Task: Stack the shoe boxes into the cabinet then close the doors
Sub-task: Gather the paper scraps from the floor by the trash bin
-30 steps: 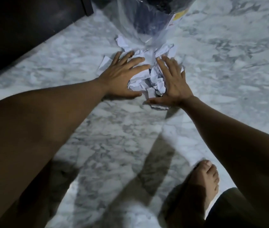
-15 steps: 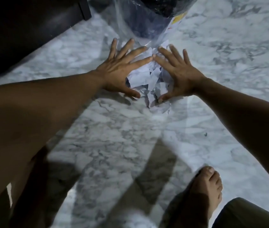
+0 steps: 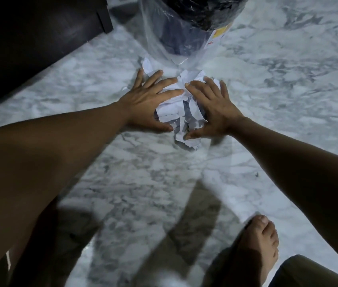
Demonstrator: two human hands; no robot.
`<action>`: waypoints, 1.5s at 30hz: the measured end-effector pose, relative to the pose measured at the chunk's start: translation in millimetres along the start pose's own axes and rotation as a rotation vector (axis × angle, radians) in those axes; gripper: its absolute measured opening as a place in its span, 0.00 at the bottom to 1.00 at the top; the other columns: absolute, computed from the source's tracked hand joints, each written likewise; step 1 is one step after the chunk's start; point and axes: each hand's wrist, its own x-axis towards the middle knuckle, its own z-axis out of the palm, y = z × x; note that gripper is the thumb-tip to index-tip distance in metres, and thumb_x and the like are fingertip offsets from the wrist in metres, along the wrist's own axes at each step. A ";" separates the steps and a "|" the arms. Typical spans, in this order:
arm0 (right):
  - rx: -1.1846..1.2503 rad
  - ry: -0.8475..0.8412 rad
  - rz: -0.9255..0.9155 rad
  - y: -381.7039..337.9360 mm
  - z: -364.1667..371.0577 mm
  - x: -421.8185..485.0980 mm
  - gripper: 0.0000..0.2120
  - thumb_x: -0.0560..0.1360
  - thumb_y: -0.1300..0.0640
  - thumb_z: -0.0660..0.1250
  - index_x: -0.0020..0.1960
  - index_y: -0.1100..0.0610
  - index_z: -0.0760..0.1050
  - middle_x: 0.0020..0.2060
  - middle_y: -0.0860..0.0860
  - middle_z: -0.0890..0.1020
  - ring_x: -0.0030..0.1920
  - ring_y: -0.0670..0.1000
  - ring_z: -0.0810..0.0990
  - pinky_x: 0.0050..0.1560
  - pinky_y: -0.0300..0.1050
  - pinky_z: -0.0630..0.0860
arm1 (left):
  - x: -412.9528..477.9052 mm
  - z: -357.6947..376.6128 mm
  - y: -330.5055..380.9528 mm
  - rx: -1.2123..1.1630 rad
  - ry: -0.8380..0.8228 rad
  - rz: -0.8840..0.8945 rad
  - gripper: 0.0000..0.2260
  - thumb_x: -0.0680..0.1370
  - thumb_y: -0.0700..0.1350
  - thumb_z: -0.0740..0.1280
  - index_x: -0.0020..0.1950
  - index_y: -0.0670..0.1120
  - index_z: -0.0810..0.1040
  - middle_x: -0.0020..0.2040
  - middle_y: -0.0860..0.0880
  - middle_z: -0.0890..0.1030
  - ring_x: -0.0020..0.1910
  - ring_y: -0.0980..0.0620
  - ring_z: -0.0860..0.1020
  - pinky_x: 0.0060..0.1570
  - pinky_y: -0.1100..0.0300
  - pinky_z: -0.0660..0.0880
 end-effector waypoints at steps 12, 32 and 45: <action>0.065 0.202 0.031 -5.9 8.5 -2.2 0.57 0.56 0.22 0.70 0.75 0.55 0.64 0.79 0.61 0.50 0.74 0.60 0.60 0.72 0.56 0.58 | -2.7 13.0 -0.5 -0.032 0.193 0.056 0.39 0.69 0.74 0.62 0.75 0.54 0.67 0.77 0.48 0.63 0.77 0.40 0.58 0.74 0.43 0.58; 0.173 0.002 -0.022 2.7 2.3 1.6 0.65 0.54 0.17 0.62 0.80 0.52 0.48 0.80 0.51 0.53 0.80 0.56 0.45 0.77 0.65 0.43 | -3.0 15.5 0.1 -0.021 0.225 0.056 0.39 0.70 0.74 0.62 0.74 0.52 0.70 0.75 0.47 0.66 0.76 0.40 0.59 0.74 0.45 0.60; 0.346 0.023 -0.038 -2.4 1.2 -1.3 0.35 0.77 0.31 0.50 0.80 0.42 0.48 0.81 0.49 0.52 0.80 0.58 0.41 0.74 0.69 0.35 | -1.9 13.7 1.2 0.021 0.252 0.082 0.38 0.72 0.73 0.60 0.76 0.53 0.68 0.75 0.46 0.67 0.75 0.40 0.61 0.74 0.46 0.59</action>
